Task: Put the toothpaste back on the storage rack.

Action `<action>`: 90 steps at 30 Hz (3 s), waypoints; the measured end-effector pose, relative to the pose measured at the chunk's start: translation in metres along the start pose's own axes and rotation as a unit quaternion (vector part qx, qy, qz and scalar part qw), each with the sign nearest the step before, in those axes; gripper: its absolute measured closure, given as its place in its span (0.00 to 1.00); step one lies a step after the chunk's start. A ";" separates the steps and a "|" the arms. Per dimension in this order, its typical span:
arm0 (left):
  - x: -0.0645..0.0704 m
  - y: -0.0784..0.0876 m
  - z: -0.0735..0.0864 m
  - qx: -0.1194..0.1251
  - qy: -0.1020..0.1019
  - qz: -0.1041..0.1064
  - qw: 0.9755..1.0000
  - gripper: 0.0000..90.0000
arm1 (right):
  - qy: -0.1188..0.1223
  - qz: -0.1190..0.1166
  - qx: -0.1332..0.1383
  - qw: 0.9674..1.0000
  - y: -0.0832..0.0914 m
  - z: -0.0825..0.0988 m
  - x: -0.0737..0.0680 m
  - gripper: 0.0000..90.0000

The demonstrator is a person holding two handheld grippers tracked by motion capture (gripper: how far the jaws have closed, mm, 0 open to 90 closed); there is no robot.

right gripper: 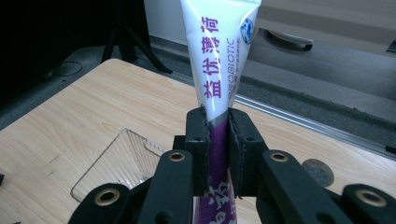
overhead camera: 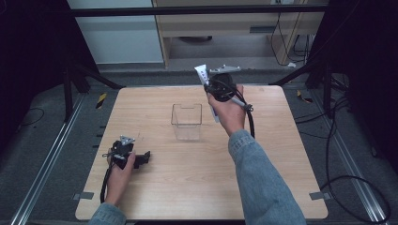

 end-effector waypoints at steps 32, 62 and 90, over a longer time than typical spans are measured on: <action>0.000 0.000 0.000 0.000 0.000 0.000 1.000 0.00 | 0.002 -0.014 0.031 0.999 -0.035 -0.029 -0.021 0.88; 0.000 0.000 0.000 0.000 0.000 0.000 1.000 0.00 | 0.012 -0.031 0.043 0.999 -0.056 -0.035 -0.047 0.88; 0.000 0.000 0.000 0.000 0.000 0.001 1.000 0.00 | 0.016 -0.046 0.042 0.998 -0.066 -0.026 -0.064 0.88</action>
Point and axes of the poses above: each handheld gripper's, and its own axes: y roughly backward along the jaws, z roughly out of its underside, x roughly to its right, the point moved 6 cm from there along -y, roughly forward along the jaws, and after that the axes turned 6 degrees about -x, right-handed, at the moved point
